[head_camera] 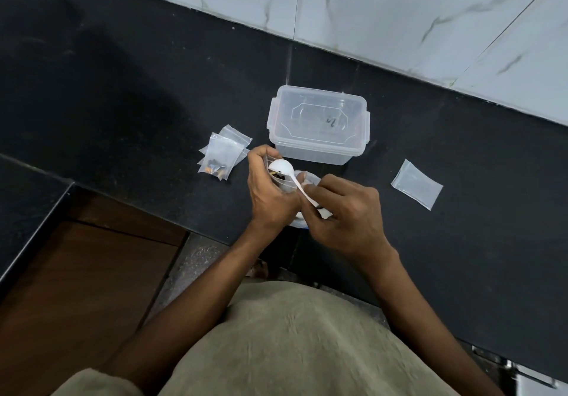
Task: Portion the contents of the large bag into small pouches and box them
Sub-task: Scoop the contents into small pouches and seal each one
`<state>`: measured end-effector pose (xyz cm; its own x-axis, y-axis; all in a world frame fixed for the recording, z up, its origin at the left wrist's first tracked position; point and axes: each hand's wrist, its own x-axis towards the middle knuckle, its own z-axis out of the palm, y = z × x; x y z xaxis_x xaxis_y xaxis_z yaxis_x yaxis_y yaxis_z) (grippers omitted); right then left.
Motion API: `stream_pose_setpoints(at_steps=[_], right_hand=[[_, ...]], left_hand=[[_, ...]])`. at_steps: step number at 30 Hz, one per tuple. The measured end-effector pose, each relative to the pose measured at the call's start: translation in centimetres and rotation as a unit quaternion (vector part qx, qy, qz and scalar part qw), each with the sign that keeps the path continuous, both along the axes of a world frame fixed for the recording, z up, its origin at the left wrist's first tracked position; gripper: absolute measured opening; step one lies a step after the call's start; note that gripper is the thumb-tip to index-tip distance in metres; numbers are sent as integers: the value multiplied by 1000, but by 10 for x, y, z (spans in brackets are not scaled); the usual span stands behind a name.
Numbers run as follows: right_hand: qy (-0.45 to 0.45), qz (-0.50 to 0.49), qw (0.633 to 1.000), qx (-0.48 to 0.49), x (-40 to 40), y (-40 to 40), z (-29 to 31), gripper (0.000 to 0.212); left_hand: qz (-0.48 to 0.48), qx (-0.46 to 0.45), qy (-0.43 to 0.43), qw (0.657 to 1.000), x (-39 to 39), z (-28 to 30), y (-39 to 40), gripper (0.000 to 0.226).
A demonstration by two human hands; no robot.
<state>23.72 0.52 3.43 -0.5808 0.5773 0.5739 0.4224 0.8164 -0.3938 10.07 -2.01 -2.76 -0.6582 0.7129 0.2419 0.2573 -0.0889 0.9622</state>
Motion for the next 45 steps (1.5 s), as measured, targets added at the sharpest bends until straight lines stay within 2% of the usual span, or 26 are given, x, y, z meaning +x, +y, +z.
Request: stream_pose_setpoints(at_steps=[5, 8, 11, 13, 15, 20, 24, 28, 32, 35, 38, 40, 42, 45], right_hand=[[13, -8, 998, 56, 1, 2, 0, 9], [20, -7, 998, 54, 3, 3, -5, 8], [76, -24, 995, -54, 2, 1, -6, 9], [146, -38, 978, -143, 5, 4, -4, 9], [175, -58, 958, -219, 11, 9, -4, 9], [89, -98, 927, -351, 20, 18, -24, 13], [61, -169, 898, -401, 19, 15, -44, 17], [-10, -189, 904, -383, 19, 15, -56, 16], [-133, -158, 945, -252, 17, 13, -62, 15], [-192, -144, 952, -187, 14, 10, -65, 20], [-207, -147, 948, -189, 14, 12, -71, 22], [-207, -154, 945, -201, 13, 13, -73, 22], [-207, -155, 942, -214, 11, 13, -73, 21], [-204, -150, 942, -220, 8, 11, -72, 20]], left_hand=[[7, 1, 5, 1000, 3, 1, 3, 59], [-1, 6, 12, 1000, 3, 0, 4, 61], [-8, 2, 19, 1000, 2, 0, 3, 61], [-5, -5, 49, 999, 0, 0, 2, 56], [4, -15, 71, 997, -5, -2, -1, 50], [20, -63, 76, 995, -16, -15, -12, 50], [10, -91, 79, 993, -16, -18, -17, 47], [3, -135, 85, 987, -16, -25, -21, 46], [2, -158, 73, 985, -14, -21, -24, 47], [13, -147, 59, 987, -13, -13, -25, 48], [46, -179, 77, 980, -14, -13, -26, 41], [48, -245, 90, 964, -15, -18, -26, 44], [30, -308, 70, 948, -14, -23, -25, 49], [-12, -357, 13, 934, -12, -25, -19, 51]])
